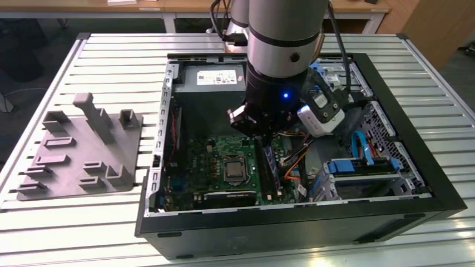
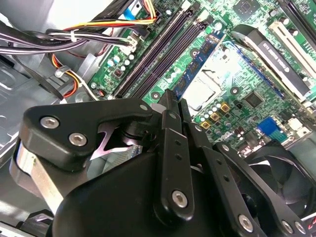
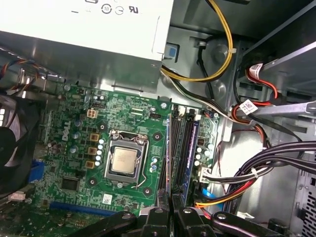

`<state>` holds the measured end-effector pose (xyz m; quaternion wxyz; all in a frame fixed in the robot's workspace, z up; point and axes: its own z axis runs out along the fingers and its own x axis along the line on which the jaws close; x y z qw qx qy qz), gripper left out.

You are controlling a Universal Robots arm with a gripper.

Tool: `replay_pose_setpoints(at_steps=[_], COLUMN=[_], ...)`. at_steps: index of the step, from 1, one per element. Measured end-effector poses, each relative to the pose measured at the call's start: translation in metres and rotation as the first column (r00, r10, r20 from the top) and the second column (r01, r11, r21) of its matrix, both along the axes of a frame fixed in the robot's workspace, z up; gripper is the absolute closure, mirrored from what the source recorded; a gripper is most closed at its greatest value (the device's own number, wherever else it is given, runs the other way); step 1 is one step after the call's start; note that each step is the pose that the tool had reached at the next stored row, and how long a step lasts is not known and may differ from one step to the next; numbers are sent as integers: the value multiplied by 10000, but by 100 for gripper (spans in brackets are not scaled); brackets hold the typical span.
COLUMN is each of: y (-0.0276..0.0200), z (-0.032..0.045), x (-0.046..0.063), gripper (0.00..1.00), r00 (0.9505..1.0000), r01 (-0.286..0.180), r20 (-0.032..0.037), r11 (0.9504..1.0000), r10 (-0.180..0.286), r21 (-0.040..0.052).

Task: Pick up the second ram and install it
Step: 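Insert the second ram into the second slot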

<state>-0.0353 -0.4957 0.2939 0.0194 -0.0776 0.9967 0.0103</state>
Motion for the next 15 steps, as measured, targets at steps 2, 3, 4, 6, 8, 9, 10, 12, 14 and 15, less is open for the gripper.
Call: replay_pose_setpoints(at_steps=[2, 3, 4, 6, 8, 9, 10, 12, 14, 15], y=[0, 0, 0, 0, 0, 0, 0, 0, 0, 0], z=[-1, -2, -2, -3, -5, -6, -6, -7, -7, -7], x=[0, 0, 0, 0, 0, 0, 0, 0, 0, 0], gripper=[86, 86, 86, 86, 86, 86, 86, 86, 86, 86], r00=[10000, 10000, 9999, 9999, 9997, 9996, 9994, 9993, 9993, 9993], r01=[56, 83, 110, 172, 249, 291, 336, 381, 384, 385], r20=[0, 0, 0, 0, 0, 0, 0, 0, 0, 0], r11=[10000, 10000, 9999, 9999, 9997, 9996, 9994, 9993, 9993, 9993], r10=[-56, -83, -110, -172, -249, -291, -336, -381, -384, -385], r21=[0, 1, 0, 0, 0, 0, 0, 0, 0, 0])
